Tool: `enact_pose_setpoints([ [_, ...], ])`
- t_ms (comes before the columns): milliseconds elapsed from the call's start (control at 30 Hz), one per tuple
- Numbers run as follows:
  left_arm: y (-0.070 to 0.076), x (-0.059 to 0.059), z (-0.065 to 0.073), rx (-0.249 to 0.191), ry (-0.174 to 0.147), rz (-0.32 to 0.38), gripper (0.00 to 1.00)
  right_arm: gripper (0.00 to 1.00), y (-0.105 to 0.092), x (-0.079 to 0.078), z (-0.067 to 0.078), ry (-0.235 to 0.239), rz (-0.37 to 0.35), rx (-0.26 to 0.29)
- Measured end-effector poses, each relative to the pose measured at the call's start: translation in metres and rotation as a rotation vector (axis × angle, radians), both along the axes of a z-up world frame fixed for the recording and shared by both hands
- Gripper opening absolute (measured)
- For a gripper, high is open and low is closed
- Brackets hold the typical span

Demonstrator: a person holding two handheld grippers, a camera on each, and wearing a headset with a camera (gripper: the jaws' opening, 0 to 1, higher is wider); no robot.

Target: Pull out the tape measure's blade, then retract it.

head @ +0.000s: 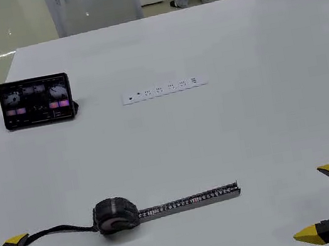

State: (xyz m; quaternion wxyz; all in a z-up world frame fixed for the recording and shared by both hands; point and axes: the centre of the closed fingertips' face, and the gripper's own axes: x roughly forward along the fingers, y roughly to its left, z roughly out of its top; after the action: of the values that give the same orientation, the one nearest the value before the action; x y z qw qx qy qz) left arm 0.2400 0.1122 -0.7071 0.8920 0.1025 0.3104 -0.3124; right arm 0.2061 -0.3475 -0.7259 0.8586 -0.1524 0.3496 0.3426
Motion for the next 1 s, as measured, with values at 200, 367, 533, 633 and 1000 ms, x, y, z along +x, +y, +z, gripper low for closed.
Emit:
enact_pose_setpoints([
  [200, -0.004, 0.002, 0.006, -0.021, -0.017, 0.01, 0.99, 0.99, 0.004, -0.001, -0.003, 0.013, 0.017, -0.007],
  [367, -0.003, 0.01, 0.01, -0.018, -0.041, 0.035, 0.99, 0.99, 0.008, 0.002, -0.001, 0.024, 0.028, -0.005],
  [533, -0.013, 0.012, 0.012, -0.031, -0.025, 0.033, 0.99, 0.99, 0.009, 0.005, 0.0, 0.024, 0.059, -0.027],
  [633, -0.017, 0.014, 0.012, -0.019, -0.03, 0.031, 0.99, 0.99, 0.008, 0.01, 0.002, 0.023, 0.071, -0.034],
  [1000, -0.036, 0.021, 0.015, -0.027, -0.037, 0.046, 0.99, 0.99, 0.014, 0.024, 0.009, 0.003, 0.154, -0.082],
])
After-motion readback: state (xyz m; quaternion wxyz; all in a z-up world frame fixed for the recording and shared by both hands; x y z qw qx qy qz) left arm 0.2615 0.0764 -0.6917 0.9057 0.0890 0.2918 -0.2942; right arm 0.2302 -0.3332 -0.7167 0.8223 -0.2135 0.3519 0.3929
